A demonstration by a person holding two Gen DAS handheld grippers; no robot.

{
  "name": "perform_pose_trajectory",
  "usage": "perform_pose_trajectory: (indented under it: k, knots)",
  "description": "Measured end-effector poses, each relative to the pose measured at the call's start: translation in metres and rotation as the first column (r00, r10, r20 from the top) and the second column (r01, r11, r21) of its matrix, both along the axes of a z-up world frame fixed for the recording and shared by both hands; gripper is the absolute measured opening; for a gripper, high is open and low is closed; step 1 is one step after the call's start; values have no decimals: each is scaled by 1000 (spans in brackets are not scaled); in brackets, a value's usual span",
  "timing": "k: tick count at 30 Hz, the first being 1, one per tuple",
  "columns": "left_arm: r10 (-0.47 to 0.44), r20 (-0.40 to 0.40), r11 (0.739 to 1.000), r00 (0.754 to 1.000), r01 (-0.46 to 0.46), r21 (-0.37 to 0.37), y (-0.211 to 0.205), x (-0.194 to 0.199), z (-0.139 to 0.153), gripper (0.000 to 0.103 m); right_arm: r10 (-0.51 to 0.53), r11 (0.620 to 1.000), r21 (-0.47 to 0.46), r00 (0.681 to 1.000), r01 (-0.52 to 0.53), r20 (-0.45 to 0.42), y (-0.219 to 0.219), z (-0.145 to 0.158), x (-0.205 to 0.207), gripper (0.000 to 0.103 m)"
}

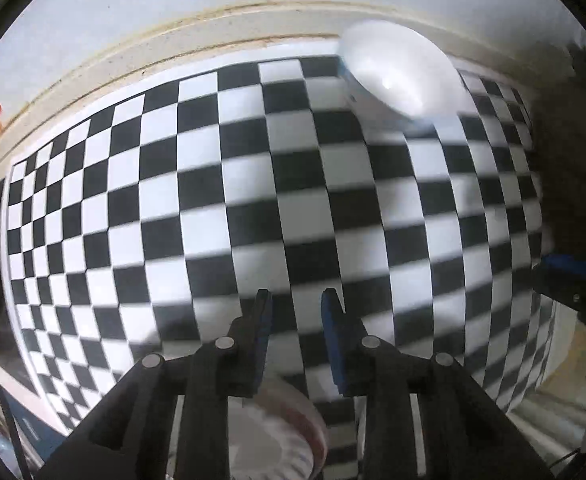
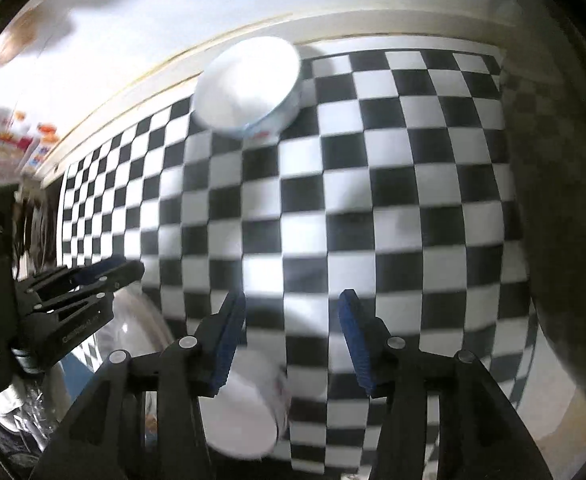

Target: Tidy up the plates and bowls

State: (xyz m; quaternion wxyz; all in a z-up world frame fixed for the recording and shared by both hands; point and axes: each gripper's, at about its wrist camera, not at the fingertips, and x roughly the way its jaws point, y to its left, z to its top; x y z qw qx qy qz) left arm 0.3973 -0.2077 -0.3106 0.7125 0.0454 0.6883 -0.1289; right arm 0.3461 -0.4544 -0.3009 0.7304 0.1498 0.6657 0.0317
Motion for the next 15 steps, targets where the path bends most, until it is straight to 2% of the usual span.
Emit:
perform_pose_trajectory:
  k: [5,9,12,15]
  knots:
    - [88,-30,990,996,-90,-104,-3,55,4,23,-57,996,64,998,55,29,-10,-13,52,52]
    - [120,-61,978,991,-129,-166,-18,96,3,23,-85,991,106,996,82,30,-15,-20,95,52]
    - [111,-99,975,989,-127,-185,-31,116,-6,23,-105,991,90,994,104,11,-21,-25,124,52]
    - [92,-121,979,988,-112,-169,-44,133,-19,23,-118,989,85,993,118,-13,-25,-35,148,52]
